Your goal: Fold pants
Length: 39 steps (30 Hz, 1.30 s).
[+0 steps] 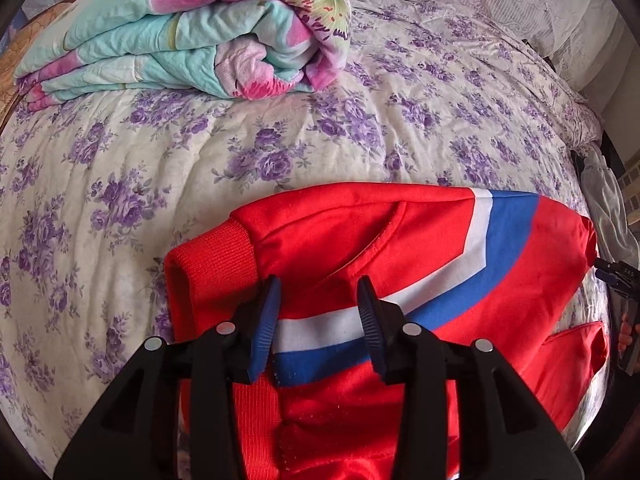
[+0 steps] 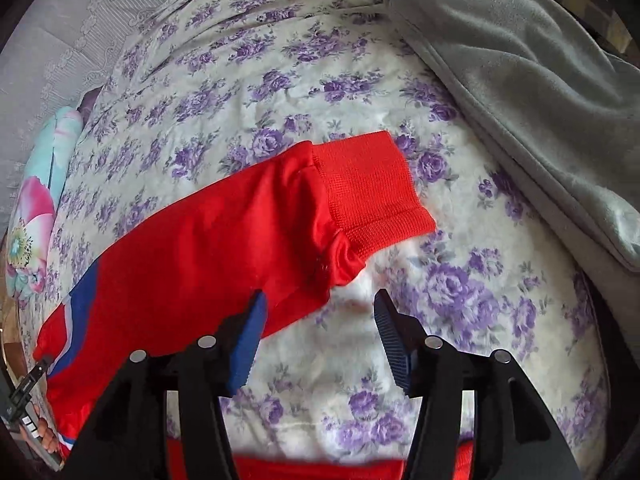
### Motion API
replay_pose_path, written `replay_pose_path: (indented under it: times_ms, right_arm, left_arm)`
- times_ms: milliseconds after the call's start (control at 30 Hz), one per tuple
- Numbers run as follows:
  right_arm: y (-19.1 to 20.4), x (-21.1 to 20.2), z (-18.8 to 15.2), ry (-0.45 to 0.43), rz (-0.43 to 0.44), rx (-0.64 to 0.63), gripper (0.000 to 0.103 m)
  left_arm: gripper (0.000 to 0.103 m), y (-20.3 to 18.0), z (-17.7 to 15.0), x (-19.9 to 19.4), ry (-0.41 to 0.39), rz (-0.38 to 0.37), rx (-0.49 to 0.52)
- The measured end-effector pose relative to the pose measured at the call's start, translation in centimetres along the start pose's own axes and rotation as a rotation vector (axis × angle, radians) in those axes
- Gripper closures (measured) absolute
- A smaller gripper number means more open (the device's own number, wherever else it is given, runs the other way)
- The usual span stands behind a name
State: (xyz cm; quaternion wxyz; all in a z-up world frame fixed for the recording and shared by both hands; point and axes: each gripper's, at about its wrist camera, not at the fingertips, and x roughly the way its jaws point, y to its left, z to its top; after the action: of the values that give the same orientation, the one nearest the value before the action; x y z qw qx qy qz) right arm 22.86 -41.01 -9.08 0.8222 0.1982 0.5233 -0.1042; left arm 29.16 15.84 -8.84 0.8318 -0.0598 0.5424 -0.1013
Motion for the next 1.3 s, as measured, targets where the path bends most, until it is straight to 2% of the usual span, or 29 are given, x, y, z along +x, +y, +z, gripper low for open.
replay_pose_path:
  times_ms: [33, 67, 100, 133, 167, 233, 367, 467, 567, 700, 800, 833, 867, 933, 967, 1033, 1167, 1300]
  right_arm:
    - [0.5, -1.6, -1.0, -0.035, 0.016, -0.021, 0.047]
    - [1.1, -3.4, -2.3, -0.073, 0.036, -0.052, 0.042]
    - [1.4, -5.0, -3.6, -0.108, 0.060, -0.084, 0.035]
    - [1.6, -6.6, -5.1, -0.139, 0.090, -0.111, 0.033]
    - [1.6, -7.9, -6.7, -0.161, 0.121, -0.133, 0.032]
    - [1.5, -9.6, -9.7, -0.175, 0.170, -0.163, 0.032]
    - [0.8, -11.2, -14.0, -0.176, 0.204, -0.177, 0.032]
    - [-0.3, -11.9, -16.0, -0.178, 0.171, -0.147, 0.032]
    - [-1.2, -12.5, -16.9, -0.181, 0.110, -0.126, 0.032]
    - [-0.1, -13.1, -15.9, -0.194, 0.049, -0.160, 0.032]
    - [3.8, -12.0, -13.7, -0.176, 0.074, -0.254, 0.032]
    - [5.8, -11.3, -12.9, -0.166, 0.107, -0.306, 0.032]
    - [8.1, -10.6, -11.9, -0.153, 0.154, -0.364, 0.032]
    - [13.1, -8.9, -10.1, -0.114, 0.270, -0.488, 0.032]
    - [15.9, -7.9, -9.2, -0.093, 0.325, -0.553, 0.032]
    - [21.8, -5.8, -7.7, -0.057, 0.380, -0.685, 0.030]
    - [32.1, -1.0, -5.7, 0.007, 0.394, -0.911, 0.029]
    - [37.9, 3.5, -4.9, 0.133, 0.402, -1.044, 0.029]
  left_arm:
    - [0.056, 0.3, -0.1, -1.3, -0.009, -0.020, -0.009]
    - [0.049, 0.4, -0.2, -2.7, -0.033, -0.026, -0.007]
    - [0.033, 0.5, -0.1, -4.3, -0.071, -0.002, 0.003]
    - [0.015, 0.6, 0.2, -5.7, -0.108, 0.040, 0.015]
    - [0.009, 0.7, 0.6, -7.0, -0.143, 0.076, 0.028]
    - [0.007, 1.0, 2.0, -8.1, -0.150, 0.073, 0.070]
    - [0.007, 1.0, 5.5, -6.1, -0.063, -0.015, 0.210]
    - [0.007, 1.0, 6.9, -2.8, 0.021, -0.085, 0.260]
    - [0.007, 1.0, 6.9, 0.2, 0.078, -0.114, 0.301]
    - [0.007, 1.2, 5.4, 2.7, 0.146, -0.177, 0.334]
    - [0.044, 1.2, 4.4, 3.3, 0.096, -0.138, 0.367]
    - [0.067, 1.4, 4.2, 2.8, 0.055, -0.162, 0.366]
    - [0.082, 1.8, 4.1, 2.2, 0.023, -0.173, 0.368]
    - [0.084, 2.6, 4.3, 1.5, 0.005, -0.234, 0.347]
    - [0.084, 2.7, 4.3, 1.2, -0.011, -0.239, 0.350]
    - [0.084, 2.7, 4.2, 0.6, -0.030, -0.250, 0.360]
    - [0.084, 2.5, 4.2, 0.4, -0.039, -0.248, 0.372]
    - [0.084, 2.8, 4.1, 0.3, -0.045, -0.265, 0.367]
